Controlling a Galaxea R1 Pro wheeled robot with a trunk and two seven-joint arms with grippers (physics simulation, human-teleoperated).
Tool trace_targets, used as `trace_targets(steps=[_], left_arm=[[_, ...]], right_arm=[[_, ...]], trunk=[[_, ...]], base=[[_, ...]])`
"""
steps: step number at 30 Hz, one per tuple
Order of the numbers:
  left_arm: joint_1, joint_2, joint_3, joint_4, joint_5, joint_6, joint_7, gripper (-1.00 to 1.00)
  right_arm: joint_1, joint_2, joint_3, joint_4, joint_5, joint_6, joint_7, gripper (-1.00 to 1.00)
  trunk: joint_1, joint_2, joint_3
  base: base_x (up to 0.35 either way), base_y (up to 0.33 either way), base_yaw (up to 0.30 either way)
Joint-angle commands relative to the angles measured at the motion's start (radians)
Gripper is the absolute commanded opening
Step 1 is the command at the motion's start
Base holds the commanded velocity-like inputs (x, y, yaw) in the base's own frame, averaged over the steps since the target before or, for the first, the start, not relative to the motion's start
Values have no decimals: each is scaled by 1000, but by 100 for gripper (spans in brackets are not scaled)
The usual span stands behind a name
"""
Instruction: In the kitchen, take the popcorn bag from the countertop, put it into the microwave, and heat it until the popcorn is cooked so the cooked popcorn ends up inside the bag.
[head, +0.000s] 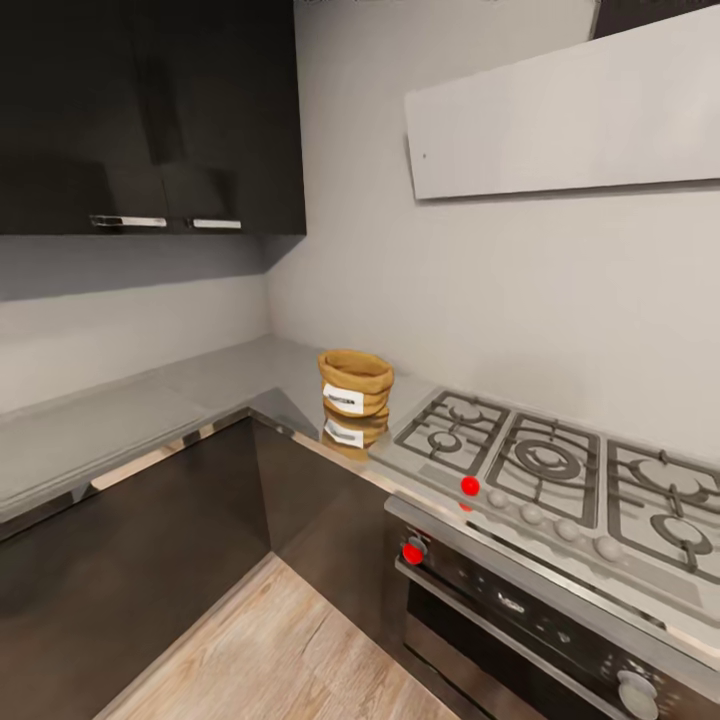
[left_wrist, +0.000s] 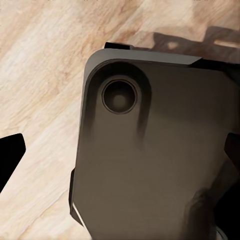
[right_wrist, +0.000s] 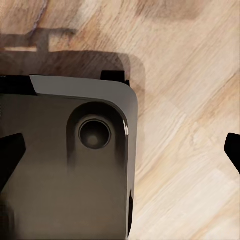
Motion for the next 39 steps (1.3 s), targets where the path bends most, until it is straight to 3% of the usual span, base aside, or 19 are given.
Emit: trace_targets(steps=[1, 39], left_arm=[[-1, 0, 1, 0, 6, -3, 0, 100], [0, -2, 1, 0, 6, -1, 0, 100]], right_arm=[[-1, -1, -9, 3, 9, -5, 2, 100], [-1, -1, -8, 3, 9, -5, 2, 100]], trunk=[[-4, 7, 2], [-150, 273, 121]], base=[[0, 0, 0], [0, 0, 0]])
